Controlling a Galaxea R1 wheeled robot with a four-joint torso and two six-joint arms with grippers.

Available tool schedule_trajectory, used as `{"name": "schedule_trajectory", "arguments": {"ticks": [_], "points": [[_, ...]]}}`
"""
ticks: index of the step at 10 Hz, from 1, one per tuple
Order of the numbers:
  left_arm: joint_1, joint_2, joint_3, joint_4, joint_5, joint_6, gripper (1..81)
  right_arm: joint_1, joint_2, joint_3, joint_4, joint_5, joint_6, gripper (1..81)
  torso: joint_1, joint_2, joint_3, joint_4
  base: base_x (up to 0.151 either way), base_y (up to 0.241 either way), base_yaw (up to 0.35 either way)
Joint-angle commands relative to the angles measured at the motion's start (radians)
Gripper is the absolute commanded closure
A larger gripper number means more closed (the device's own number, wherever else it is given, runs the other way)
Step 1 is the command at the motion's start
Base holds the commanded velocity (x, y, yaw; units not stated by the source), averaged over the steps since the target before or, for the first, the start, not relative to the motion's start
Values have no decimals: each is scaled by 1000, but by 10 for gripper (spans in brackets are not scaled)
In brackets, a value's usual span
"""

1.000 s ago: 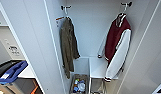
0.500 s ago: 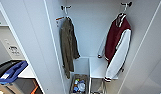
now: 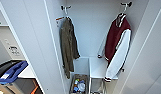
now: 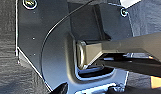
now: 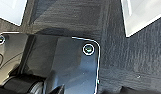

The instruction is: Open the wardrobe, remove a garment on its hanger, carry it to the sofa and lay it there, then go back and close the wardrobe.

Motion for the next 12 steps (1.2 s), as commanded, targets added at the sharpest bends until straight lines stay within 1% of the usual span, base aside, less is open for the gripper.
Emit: {"name": "schedule_trajectory", "arguments": {"ticks": [1,3,6,8,9,10,11,12], "points": [[-22,-3,4,12,50,4,10,-28,-28,11,55,49,7,10,0,0,0,0,0,0,0],[-27,0,4,12,50,4,10,-91,-13,31,40,111,-8,10,0,0,0,0,0,0,0],[-33,0,-5,12,52,4,10,-152,23,-18,58,118,10,10,0,0,0,0,0,0,0],[-33,0,-6,11,52,4,10,-158,35,-37,76,114,9,10,-1,0,0,0,0,0,0],[-34,0,-6,9,52,4,10,-166,47,-40,90,103,-5,10,-1,0,1,0,0,0,0],[-34,-1,-6,6,52,4,10,-177,57,-38,171,92,-44,10,-1,0,1,0,0,0,0],[-34,-1,-6,5,52,4,10,-184,63,-41,279,82,-177,10,-1,0,1,0,0,0,0],[-33,0,-6,5,52,4,10,-190,66,-32,456,74,-368,10,-1,0,1,0,0,0,0]]}}
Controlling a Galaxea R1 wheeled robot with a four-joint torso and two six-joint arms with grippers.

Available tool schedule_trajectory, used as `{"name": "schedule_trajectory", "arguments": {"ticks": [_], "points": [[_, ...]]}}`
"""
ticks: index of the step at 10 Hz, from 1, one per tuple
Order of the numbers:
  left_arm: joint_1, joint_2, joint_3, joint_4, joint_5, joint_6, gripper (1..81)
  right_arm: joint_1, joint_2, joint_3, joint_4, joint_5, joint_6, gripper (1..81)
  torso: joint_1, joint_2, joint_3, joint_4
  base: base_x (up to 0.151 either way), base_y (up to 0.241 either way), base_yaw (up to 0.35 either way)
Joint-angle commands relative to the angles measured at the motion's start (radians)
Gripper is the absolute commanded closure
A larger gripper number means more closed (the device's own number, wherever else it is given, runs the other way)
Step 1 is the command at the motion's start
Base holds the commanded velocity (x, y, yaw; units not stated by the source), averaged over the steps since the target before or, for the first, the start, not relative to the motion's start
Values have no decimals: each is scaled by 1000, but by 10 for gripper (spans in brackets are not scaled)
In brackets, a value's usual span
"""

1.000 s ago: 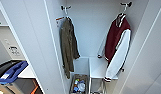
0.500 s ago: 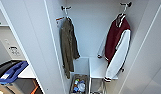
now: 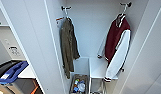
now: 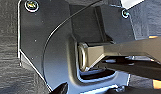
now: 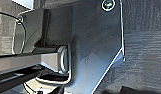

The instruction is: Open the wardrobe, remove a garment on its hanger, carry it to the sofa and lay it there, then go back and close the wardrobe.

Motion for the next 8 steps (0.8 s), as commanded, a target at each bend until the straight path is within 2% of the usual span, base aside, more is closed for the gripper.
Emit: {"name": "schedule_trajectory", "arguments": {"ticks": [1,2,3,4,5,6,7,8], "points": [[-25,0,2,6,51,5,10,5,-6,9,454,-45,-466,10,0,0,0,0,0,0,0],[-25,2,2,8,51,5,10,5,-5,22,629,-46,-651,10,0,0,0,0,0,0,0],[-25,2,2,8,51,3,10,8,-3,28,734,-78,-761,10,0,0,0,0,0,0,0],[-25,3,2,9,51,5,10,14,6,28,807,-130,-816,10,0,0,0,0,0,0,0],[-25,5,2,8,64,3,10,11,27,20,827,-166,-816,10,0,0,0,0,0,0,0],[-26,5,2,5,107,2,10,16,53,3,827,-223,-816,10,0,0,0,0,0,0,0],[-26,5,2,8,117,2,10,17,81,-16,821,-250,-816,10,0,0,0,0,0,0,0],[-26,3,-1,11,117,3,10,17,110,-71,816,-246,-825,10,0,0,0,0,0,0,0]]}}
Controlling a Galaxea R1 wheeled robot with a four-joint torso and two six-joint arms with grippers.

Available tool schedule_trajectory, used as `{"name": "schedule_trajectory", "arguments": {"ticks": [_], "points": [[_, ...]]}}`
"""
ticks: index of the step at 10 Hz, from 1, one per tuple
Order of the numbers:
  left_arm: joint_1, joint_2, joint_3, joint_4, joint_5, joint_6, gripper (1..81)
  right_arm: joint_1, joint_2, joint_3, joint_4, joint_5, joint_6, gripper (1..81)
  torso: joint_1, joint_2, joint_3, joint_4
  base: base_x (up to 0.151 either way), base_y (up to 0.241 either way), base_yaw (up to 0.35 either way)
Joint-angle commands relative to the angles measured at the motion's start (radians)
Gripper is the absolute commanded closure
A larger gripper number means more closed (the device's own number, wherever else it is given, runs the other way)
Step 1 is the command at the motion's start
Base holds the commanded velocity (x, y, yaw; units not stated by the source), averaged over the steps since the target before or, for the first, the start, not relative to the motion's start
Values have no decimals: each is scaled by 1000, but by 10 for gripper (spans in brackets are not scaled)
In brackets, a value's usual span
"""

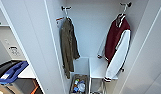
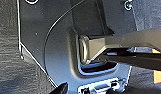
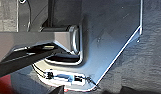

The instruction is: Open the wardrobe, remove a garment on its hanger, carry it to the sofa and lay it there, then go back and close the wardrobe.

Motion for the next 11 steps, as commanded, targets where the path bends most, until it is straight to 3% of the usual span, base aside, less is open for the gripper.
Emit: {"name": "schedule_trajectory", "arguments": {"ticks": [1,3,5,11], "points": [[-26,3,-16,12,55,5,10,36,51,-106,11,-85,-17,10,0,0,0,0,0,0,0],[-29,14,-54,12,48,5,10,29,87,-168,17,-65,-18,10,0,0,0,0,0,0,0],[-31,22,-68,14,46,6,10,16,94,-159,20,8,-18,10,0,0,0,0,0,0,0],[-29,23,-68,12,46,9,10,16,104,-156,22,10,-14,10,0,0,0,0,0,0,0]]}}
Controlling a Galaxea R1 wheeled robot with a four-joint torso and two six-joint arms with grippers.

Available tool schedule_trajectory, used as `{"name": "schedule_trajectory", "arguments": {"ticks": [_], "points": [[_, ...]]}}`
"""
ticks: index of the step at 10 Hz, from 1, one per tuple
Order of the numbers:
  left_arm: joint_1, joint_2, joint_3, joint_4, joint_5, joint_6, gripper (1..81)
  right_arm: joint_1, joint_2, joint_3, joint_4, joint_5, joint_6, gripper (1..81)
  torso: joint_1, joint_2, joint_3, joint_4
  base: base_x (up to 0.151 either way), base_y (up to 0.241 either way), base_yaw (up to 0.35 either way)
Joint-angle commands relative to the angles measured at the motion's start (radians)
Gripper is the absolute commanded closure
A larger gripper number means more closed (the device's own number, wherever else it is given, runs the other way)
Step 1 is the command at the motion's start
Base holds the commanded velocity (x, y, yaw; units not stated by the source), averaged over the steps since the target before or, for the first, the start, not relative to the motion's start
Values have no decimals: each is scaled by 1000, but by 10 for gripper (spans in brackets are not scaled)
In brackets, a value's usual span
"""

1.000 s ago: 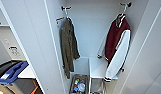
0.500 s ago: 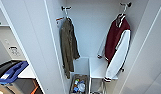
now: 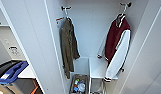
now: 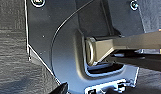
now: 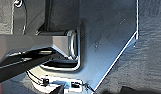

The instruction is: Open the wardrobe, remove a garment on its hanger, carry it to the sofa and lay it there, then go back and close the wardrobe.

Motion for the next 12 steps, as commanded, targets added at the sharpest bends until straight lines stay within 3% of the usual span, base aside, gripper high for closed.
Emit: {"name": "schedule_trajectory", "arguments": {"ticks": [1,12], "points": [[-24,-1,0,11,53,7,10,23,3,1,14,-64,-4,10,0,0,0,0,0,0,0],[-22,-4,3,17,50,9,10,17,6,15,3,-49,-15,10,-2,-1,1,0,75,0,0]]}}
